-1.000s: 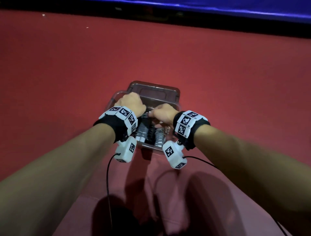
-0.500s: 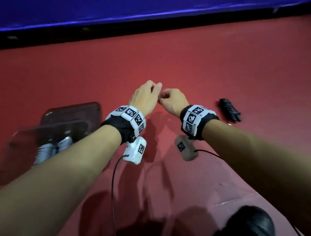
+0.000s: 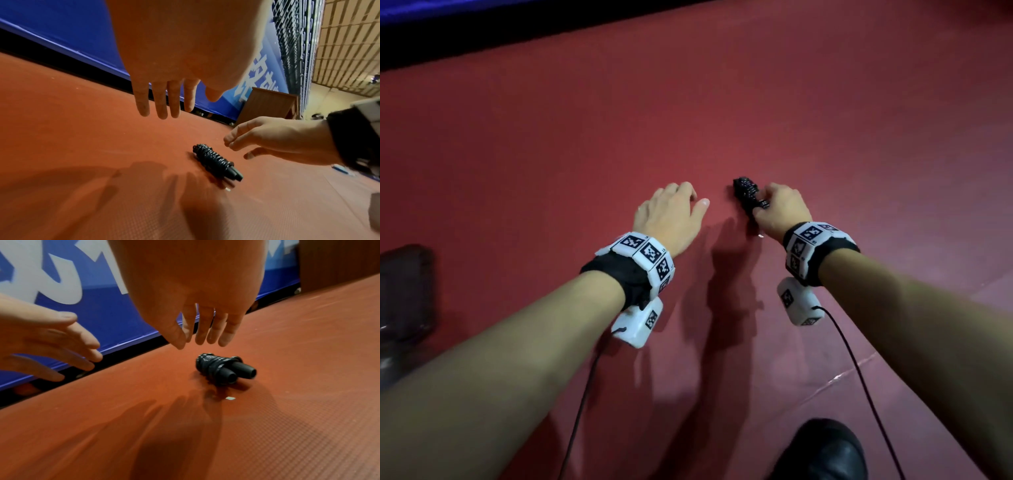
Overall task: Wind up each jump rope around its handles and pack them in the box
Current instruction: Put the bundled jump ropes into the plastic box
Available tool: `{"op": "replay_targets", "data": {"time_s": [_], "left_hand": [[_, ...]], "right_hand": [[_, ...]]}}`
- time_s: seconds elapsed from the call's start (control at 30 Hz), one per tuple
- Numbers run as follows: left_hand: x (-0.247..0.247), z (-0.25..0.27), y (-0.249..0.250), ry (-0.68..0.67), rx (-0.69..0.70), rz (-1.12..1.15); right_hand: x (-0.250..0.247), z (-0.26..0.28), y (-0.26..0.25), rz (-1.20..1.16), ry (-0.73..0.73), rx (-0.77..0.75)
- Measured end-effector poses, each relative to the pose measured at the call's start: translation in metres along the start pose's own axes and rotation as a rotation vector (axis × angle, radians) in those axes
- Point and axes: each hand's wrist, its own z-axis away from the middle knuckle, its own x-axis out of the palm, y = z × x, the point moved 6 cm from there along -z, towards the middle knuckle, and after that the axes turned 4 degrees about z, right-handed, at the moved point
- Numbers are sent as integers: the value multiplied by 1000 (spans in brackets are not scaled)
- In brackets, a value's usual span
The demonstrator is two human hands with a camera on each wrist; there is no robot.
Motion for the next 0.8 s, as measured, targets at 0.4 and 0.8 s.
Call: {"op": "replay_targets", "data": {"time_s": [0.4, 0.8], "left_hand": [[-9, -17, -18, 65, 39, -35], [-71, 41, -120, 117, -422, 675]], "right_hand": [[47, -35, 21, 85, -43, 134], [70, 83, -193, -467, -72, -297]]}}
